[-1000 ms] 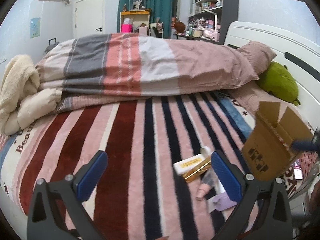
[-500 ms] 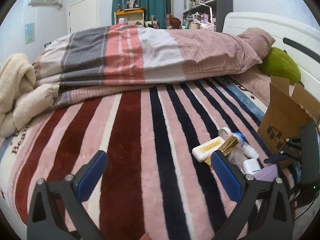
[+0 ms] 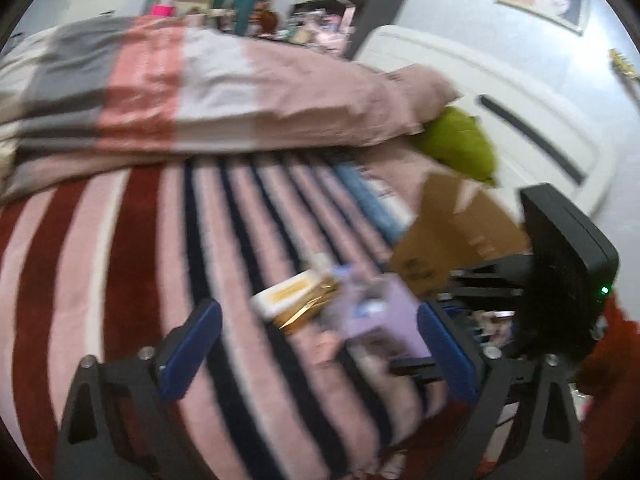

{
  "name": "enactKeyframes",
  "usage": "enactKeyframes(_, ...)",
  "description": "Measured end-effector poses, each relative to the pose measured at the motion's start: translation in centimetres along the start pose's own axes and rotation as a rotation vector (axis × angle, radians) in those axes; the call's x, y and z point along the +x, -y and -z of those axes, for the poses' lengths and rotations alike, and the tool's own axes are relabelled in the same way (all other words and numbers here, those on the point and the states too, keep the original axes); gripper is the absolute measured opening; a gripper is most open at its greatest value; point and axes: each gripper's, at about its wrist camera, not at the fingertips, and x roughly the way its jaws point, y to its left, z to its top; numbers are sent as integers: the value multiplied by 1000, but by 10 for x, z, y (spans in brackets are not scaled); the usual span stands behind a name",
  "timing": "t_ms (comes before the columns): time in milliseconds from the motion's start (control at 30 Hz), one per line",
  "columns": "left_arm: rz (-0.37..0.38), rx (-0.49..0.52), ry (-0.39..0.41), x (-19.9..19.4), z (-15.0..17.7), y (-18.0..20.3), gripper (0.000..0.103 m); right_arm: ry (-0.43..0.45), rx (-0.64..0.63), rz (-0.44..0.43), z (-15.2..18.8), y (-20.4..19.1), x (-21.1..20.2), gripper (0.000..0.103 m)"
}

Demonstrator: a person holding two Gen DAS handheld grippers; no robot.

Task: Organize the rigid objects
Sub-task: 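Grasp the lavender box with the right gripper and lift it, then lower the lavender box into the cardboard box and open the right gripper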

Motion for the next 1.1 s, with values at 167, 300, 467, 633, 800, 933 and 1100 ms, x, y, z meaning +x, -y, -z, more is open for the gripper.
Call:
enactKeyframes(167, 102, 100, -11, 8, -52, 55, 73, 148, 80, -30, -20, 22, -52, 33)
enactKeyframes(300, 138, 144, -61, 43, -91, 99, 44, 223, 148, 36, -9, 60, -94, 33)
enactKeyframes(467, 219, 199, -140, 100, -127, 155, 43, 231, 297, 55, 19, 121, -124, 33)
enactKeyframes(633, 284, 207, -268, 158, -138, 191, 43, 147, 423, 59, 47, 167, -137, 33)
enactKeyframes(800, 214, 248, -339, 189, -131, 217, 57, 31, 471, 105, 59, 190, -136, 38)
enactKeyframes(933, 129, 273, -318, 181, -129, 213, 76, -24, 469, 184, 65, 194, -139, 57)
enactKeyframes(1100, 48, 284, -197, 129, -133, 185, 91, 85, 390, 236, 55, 164, -157, 95)
